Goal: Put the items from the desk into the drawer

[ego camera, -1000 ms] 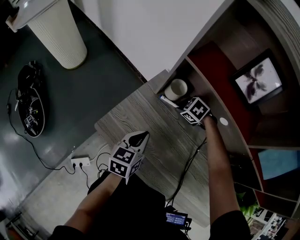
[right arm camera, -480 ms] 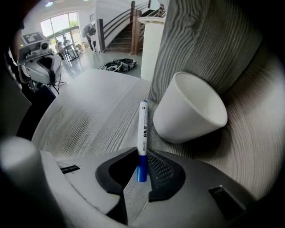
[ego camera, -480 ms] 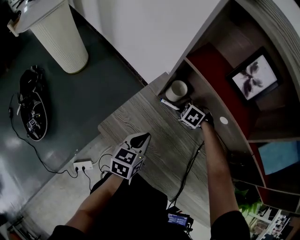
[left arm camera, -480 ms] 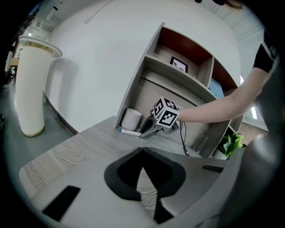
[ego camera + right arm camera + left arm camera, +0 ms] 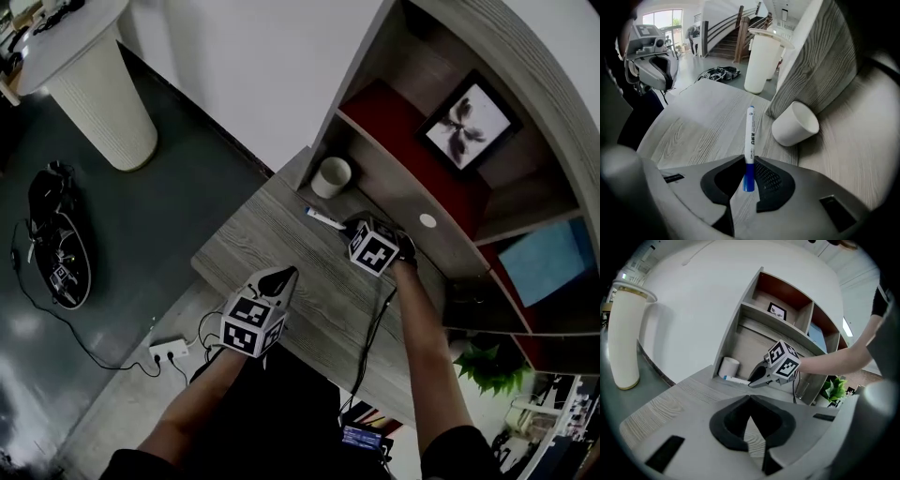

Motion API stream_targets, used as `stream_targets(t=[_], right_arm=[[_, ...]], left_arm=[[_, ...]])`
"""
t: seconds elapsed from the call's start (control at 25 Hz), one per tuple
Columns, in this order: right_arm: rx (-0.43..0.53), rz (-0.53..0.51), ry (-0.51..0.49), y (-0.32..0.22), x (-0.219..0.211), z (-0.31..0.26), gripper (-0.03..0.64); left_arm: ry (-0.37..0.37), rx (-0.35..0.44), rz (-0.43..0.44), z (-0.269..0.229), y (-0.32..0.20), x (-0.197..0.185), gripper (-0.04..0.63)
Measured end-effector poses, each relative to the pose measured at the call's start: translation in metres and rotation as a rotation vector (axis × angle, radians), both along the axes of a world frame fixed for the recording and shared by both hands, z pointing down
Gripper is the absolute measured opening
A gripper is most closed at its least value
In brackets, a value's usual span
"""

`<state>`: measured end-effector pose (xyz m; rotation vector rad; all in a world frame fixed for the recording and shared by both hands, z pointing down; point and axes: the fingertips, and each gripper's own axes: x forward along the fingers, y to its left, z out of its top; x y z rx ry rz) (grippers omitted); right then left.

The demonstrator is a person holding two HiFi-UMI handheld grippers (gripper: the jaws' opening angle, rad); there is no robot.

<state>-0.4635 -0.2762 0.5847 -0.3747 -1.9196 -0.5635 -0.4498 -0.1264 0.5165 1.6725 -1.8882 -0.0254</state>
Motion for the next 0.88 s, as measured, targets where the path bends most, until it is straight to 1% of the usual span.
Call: stream_targets(t=[0.2, 0.48, 0.64, 0.88], right_arm=[[0.022, 0.108, -0.07, 0.026, 0.037, -0.019, 0.075], [-0.031, 0.303, -0.142, 0.071, 0.097, -0.035, 0.075], [-0.055, 0.417, -0.183, 0.084, 0.121, -0.044, 0.075], [-0.068, 0.531, -0.231, 0.088, 0.144, -0.057, 0.075]], left_arm=[[-0.018, 0.008, 0.08, -0.005, 0.005, 0.02, 0.016], [-0.046, 0.003, 0.193, -0.005, 0.011, 0.049, 0.015], [-0.055, 0.009, 0.255, -0.009, 0.008, 0.066, 0.016], [-0.061, 0.019, 0.357, -0.012, 0.0, 0.096, 0.017]])
